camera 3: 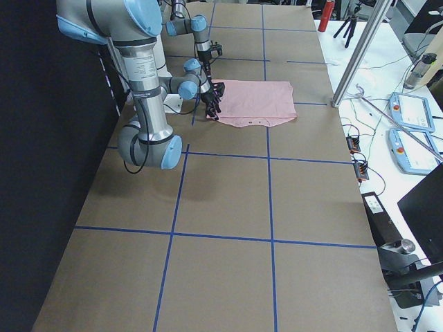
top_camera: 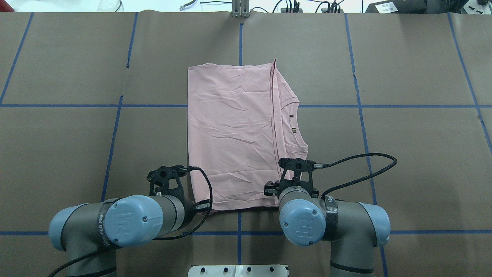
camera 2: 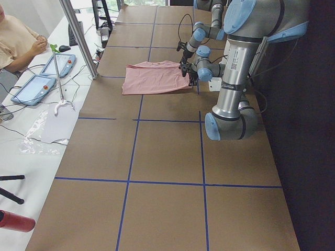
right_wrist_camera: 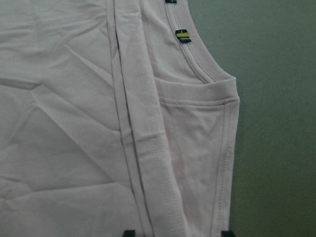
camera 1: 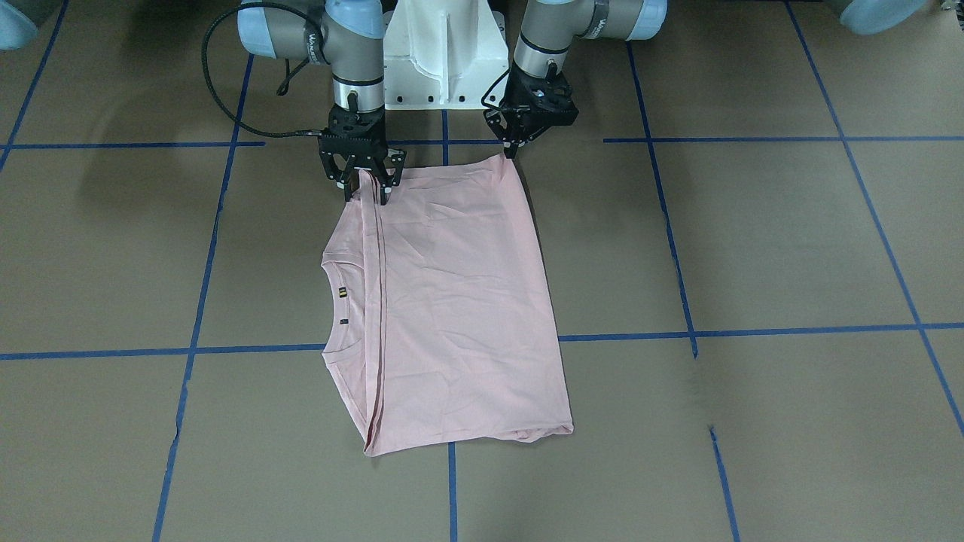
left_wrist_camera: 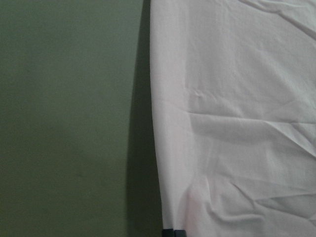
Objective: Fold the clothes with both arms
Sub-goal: 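Lower both grippers and grasp the shirt's near edge corners, then lift the near edge with both grippers and fold it toward the far edge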
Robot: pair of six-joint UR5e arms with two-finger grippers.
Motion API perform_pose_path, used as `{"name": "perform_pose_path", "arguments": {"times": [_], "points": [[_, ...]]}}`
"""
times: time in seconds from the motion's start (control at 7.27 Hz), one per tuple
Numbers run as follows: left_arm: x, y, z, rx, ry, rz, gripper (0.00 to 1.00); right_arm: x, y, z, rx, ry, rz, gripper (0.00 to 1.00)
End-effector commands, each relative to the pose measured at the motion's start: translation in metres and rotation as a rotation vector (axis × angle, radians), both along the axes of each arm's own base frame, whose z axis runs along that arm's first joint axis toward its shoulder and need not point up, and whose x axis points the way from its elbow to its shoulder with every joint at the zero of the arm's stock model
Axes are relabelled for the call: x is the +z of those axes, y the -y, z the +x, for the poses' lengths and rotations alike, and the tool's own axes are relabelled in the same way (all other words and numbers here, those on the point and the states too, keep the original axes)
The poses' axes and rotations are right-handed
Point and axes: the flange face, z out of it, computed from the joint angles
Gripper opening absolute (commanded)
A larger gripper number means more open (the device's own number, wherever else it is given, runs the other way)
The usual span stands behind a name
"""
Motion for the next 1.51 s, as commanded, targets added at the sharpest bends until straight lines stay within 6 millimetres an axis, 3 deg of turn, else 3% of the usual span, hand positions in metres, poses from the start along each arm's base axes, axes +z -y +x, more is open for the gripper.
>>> {"name": "perform_pose_path", "arguments": {"times": [0.0, 0.14, 0.28, 0.41, 0.55, 0.96, 1.1, 1.24, 1.38], "points": [[-0.001, 0.001, -0.001, -0.001, -0.002, 0.001, 0.0, 0.002, -0.001, 0.0, -0.001, -0.003, -0.001, 0.65], [-0.002, 0.0, -0.002, -0.001, -0.004, 0.001, 0.0, 0.003, -0.001, 0.0, -0.001, -0.005, -0.001, 0.65], [-0.002, 0.0, -0.001, 0.0, -0.004, 0.001, 0.0, 0.002, -0.001, 0.0, -0.001, -0.003, -0.001, 0.57], [-0.002, 0.0, -0.002, -0.001, -0.005, 0.001, 0.0, 0.002, 0.0, 0.0, 0.001, -0.001, -0.002, 0.23], [-0.003, 0.0, -0.002, -0.001, -0.005, 0.001, 0.0, 0.001, 0.0, 0.0, 0.004, 0.002, -0.005, 0.0], [-0.005, 0.0, -0.003, 0.0, -0.01, 0.001, 0.0, -0.006, 0.002, 0.003, 0.007, 0.015, 0.0, 0.0], [-0.01, 0.002, -0.01, -0.003, -0.019, 0.003, 0.0, -0.019, 0.002, 0.011, 0.007, 0.042, 0.004, 0.0], [-0.027, 0.0, -0.034, -0.006, -0.052, 0.011, 0.0, -0.041, 0.0, 0.03, 0.009, 0.074, 0.009, 0.0], [-0.052, -0.011, -0.071, 0.011, -0.037, -0.001, 0.0, -0.071, -0.012, 0.062, -0.003, 0.055, 0.001, 0.0]]}}
